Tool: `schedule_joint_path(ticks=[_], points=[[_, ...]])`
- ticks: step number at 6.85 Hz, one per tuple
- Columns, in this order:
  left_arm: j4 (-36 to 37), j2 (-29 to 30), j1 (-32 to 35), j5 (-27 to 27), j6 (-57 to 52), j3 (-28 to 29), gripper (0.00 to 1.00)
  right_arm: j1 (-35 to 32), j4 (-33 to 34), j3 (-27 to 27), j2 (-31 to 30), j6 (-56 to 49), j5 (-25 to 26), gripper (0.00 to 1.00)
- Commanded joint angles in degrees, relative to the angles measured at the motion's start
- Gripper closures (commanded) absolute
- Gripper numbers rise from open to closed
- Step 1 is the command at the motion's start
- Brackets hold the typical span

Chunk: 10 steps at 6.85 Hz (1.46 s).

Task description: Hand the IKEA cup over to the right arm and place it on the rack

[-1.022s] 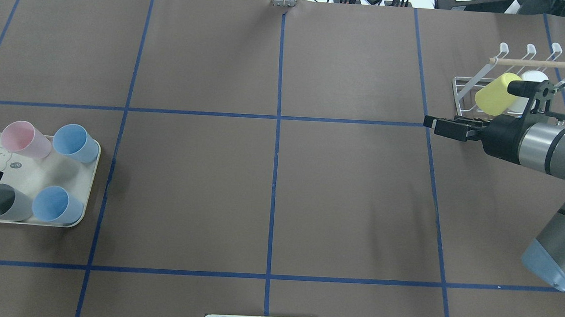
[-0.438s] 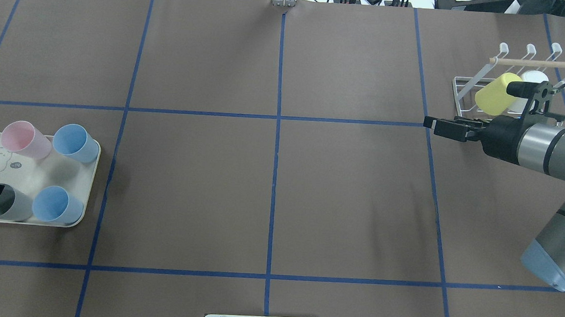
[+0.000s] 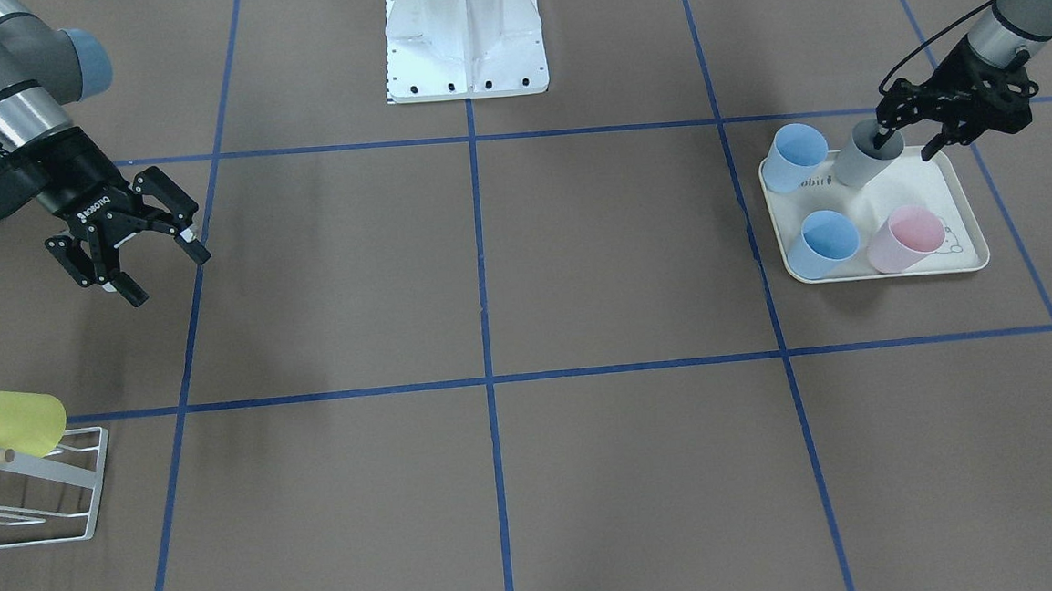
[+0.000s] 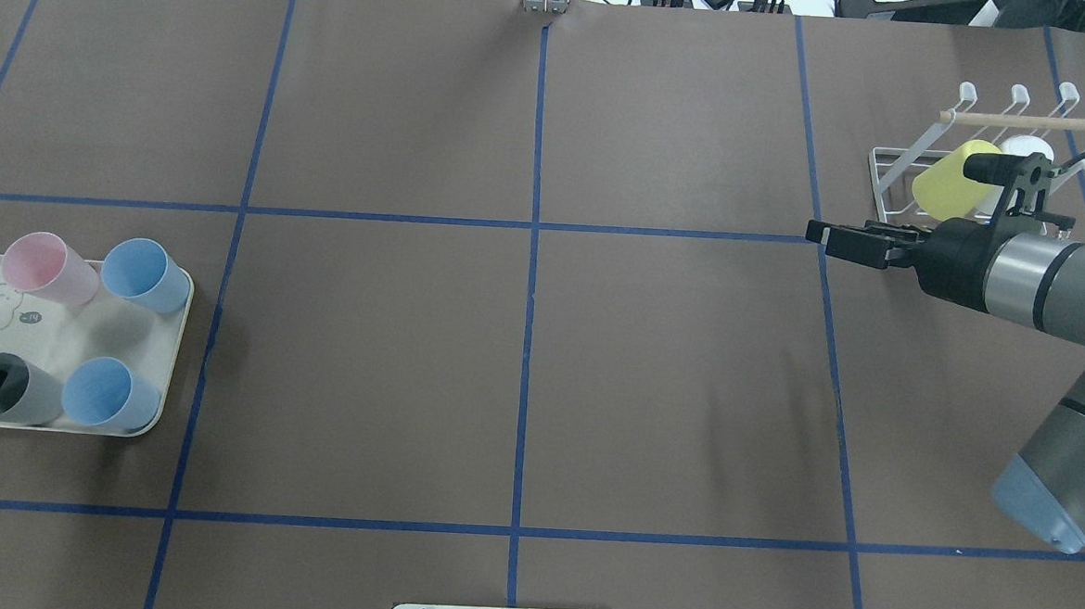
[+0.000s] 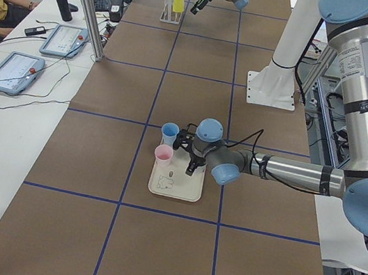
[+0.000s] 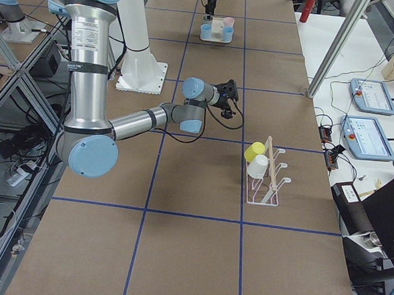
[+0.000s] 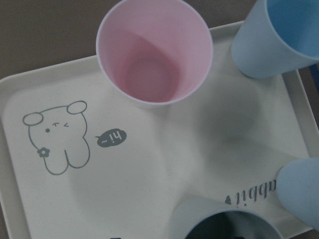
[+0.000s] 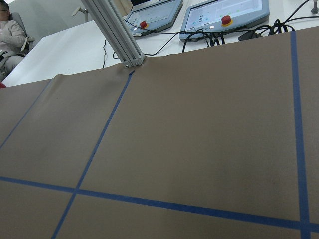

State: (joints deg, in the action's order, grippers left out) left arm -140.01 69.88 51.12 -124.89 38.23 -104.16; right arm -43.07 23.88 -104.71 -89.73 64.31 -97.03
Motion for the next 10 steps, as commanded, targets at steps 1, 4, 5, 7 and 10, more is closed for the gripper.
schedule_joint_path(ticks=[1, 4, 5, 7, 10], points=[[0.1, -0.1, -0.5, 0.1, 0.1, 0.2, 0.37, 0.0, 0.1, 0.3, 0.6, -0.1, 0.0, 0.00], [0.0, -0.1, -0.8, -0.1, 0.4, 0.8, 0.65, 0.0, 0.1, 0.3, 1.1, 0.0, 0.0, 0.00], [-0.1, -0.1, -0.8, -0.1, 0.4, 0.8, 0.93, -0.1, 0.0, 0.2, 1.1, 0.0, 0.0, 0.00], [-0.2, -0.2, -0.6, 0.0, 0.4, 0.3, 1.00, -0.1, 0.0, 0.2, 1.1, 0.0, 0.0, 0.00], [0.0, -1.5, 4.0, 0.8, 0.9, -4.2, 1.00, -0.1, 0.1, 0.3, 1.1, 0.0, 0.0, 0.00]])
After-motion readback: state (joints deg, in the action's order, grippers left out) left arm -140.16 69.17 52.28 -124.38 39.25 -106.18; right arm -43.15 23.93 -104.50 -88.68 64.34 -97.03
